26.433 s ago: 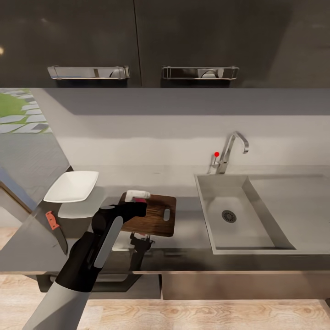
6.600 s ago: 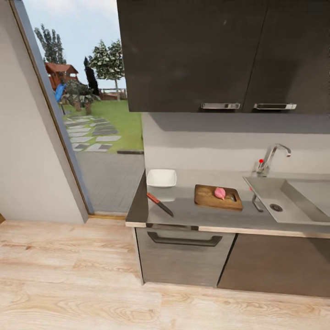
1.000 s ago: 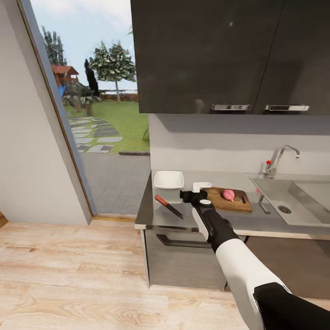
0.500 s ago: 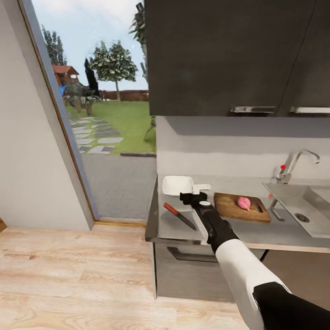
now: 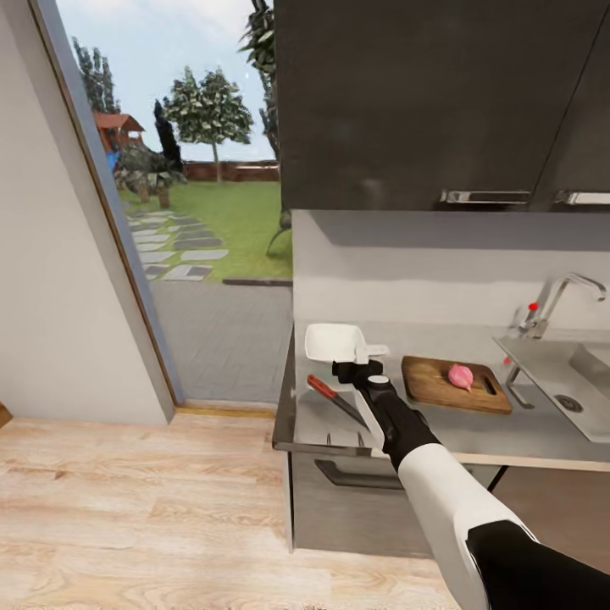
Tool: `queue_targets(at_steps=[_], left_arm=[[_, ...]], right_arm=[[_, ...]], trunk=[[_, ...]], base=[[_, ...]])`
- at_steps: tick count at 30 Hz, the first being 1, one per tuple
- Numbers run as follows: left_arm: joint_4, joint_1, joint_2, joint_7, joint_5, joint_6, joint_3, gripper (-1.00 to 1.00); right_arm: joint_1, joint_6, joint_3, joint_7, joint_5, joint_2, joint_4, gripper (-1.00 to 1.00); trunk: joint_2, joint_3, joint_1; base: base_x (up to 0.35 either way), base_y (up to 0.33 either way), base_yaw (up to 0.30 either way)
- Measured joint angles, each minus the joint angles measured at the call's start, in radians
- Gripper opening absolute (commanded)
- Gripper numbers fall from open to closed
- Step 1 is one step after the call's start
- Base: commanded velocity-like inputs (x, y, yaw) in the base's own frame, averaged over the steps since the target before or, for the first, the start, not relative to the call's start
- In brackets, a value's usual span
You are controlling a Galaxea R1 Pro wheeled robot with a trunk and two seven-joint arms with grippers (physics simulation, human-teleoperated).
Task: In the kitchen, take the Vidalia onion out of the sink, dice it on the chopping board with the paring knife, put the diced onion into the bowl on the countertop, then place both the paring knife and the chopping board into the sink.
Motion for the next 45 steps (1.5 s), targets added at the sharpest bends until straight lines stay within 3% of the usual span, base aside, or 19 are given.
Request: queue_targets(at_steps=[20, 45], left_arm=[[-0.001, 0.0, 0.0, 0.0, 0.0, 0.0, 0.0, 1.0], [0.0, 0.0, 0.0, 0.0, 0.0, 0.0, 0.001, 1.0]], right_arm=[[0.0, 0.0, 0.0, 0.0, 0.001, 0.0, 0.003, 1.0], [0.0, 0.0, 0.0, 0.0, 0.001, 0.0, 0.005, 1.0]], trunk=[[0.0, -0.03, 0.0], [0.0, -0.069, 0.0]], base=[[0.106, 0.0, 0.0], [0.011, 0.0, 0.0]])
